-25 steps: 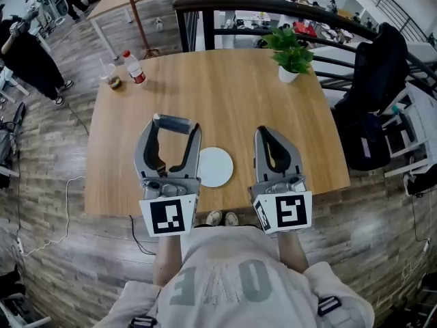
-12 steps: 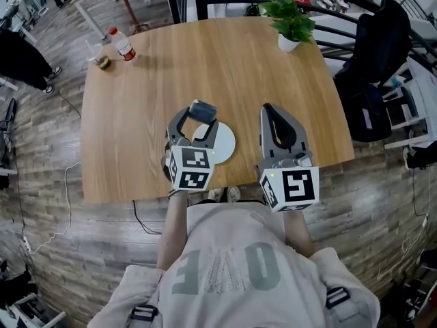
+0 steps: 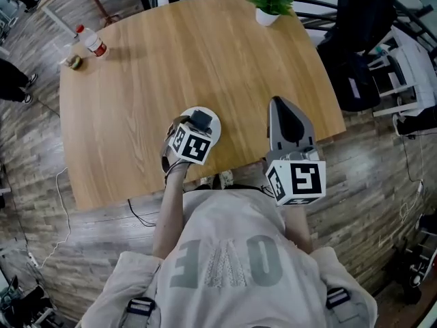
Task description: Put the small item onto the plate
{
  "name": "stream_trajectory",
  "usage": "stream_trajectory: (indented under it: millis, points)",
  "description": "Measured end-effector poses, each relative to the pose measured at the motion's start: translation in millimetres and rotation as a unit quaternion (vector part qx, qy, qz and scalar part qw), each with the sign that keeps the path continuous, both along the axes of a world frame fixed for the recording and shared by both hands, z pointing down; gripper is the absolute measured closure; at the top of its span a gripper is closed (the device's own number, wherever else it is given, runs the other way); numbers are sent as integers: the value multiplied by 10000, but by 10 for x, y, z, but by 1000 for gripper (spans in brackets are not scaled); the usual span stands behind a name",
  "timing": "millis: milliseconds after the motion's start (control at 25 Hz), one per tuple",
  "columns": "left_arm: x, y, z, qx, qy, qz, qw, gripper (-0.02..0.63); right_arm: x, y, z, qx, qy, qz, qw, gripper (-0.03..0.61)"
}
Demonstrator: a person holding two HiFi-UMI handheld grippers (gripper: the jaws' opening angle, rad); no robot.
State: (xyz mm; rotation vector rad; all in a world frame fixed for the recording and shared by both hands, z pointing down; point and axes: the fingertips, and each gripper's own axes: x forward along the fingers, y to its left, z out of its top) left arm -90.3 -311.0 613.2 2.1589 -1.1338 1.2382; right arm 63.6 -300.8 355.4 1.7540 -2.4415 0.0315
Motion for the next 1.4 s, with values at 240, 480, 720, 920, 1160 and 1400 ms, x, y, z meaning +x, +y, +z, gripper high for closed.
stream_trajectory:
  millis: [240, 480, 720, 920, 1160, 1400]
  points:
    - [12, 18, 267, -349, -394, 252, 9983, 308, 182, 86, 59, -103, 34, 304, 9995, 561]
    - [20, 16, 343, -373, -548, 340, 9972, 319, 304, 188, 135, -233, 47, 525, 9983, 560]
    - [29, 5, 327, -374, -527, 251, 9976, 318, 353, 206, 133, -247, 16, 607, 9978, 560]
    - [71, 53, 239, -307, -347, 149, 9988, 318, 317, 204, 130, -223, -13, 502, 9985, 560]
    - [55, -218, -543, 586, 490, -351, 9965, 318, 168, 71, 9, -33, -130, 174, 9998, 560]
    - [-67, -430, -2472, 2719, 2686, -761, 9209, 322, -147, -72, -323, 512, -251, -366, 9977, 560]
